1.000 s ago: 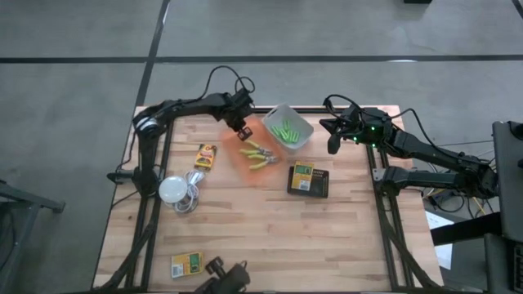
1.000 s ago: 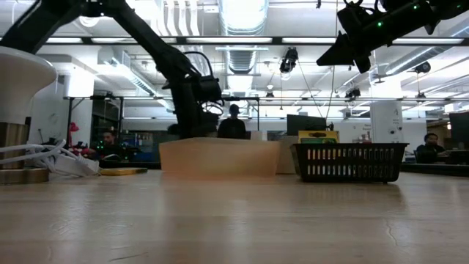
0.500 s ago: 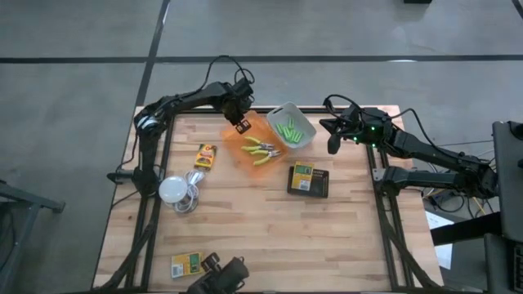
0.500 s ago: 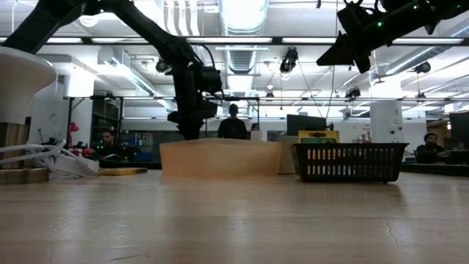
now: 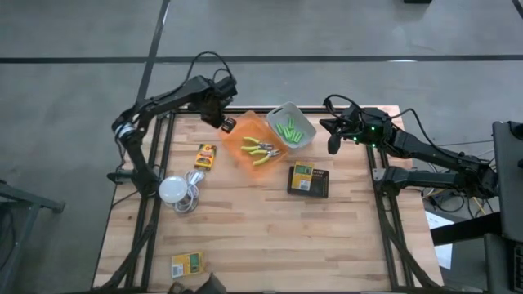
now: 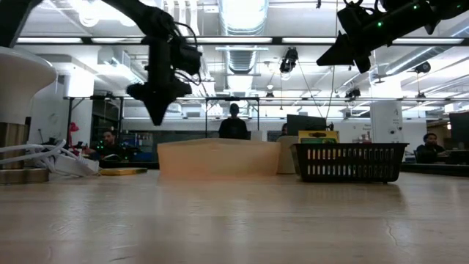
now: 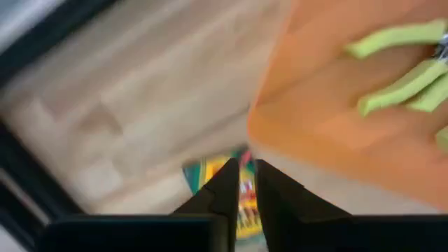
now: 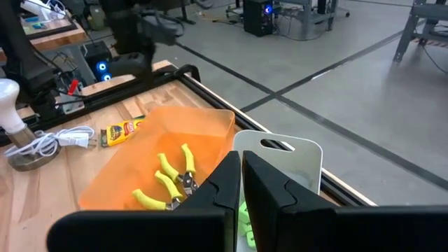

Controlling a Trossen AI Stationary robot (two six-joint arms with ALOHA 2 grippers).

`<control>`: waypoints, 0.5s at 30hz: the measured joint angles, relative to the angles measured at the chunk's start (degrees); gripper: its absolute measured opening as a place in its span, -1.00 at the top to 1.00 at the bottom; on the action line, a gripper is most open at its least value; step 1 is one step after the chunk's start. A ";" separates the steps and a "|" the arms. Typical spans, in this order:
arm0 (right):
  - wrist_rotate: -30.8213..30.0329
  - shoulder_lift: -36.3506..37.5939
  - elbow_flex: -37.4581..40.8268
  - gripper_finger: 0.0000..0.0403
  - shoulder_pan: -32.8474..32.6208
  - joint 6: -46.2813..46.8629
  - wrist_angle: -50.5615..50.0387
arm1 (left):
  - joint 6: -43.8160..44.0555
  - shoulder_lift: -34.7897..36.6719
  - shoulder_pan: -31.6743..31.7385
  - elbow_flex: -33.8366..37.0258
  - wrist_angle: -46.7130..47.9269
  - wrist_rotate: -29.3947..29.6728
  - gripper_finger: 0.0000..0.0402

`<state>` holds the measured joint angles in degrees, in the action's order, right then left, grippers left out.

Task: Pick & Place School Supplies
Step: Put the yellow crayon box into the black bin

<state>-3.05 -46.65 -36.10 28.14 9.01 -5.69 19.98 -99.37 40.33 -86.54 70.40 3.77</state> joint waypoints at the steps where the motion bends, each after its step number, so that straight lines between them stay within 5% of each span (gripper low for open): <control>1: 0.00 0.00 0.00 0.91 0.00 -0.02 0.00 | 2.41 1.00 -0.17 1.54 0.25 -0.18 0.71; 11: 0.00 0.00 0.00 0.91 0.00 -0.02 0.00 | 15.36 6.68 -0.69 22.86 -8.64 -12.44 0.37; 15: 0.00 0.00 0.00 0.91 0.00 -0.02 -0.01 | 16.00 7.51 -0.71 27.18 -14.92 -12.00 0.34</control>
<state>-3.05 -46.65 -36.10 28.14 8.99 -5.69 35.99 -91.85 39.62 -59.37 55.48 -8.24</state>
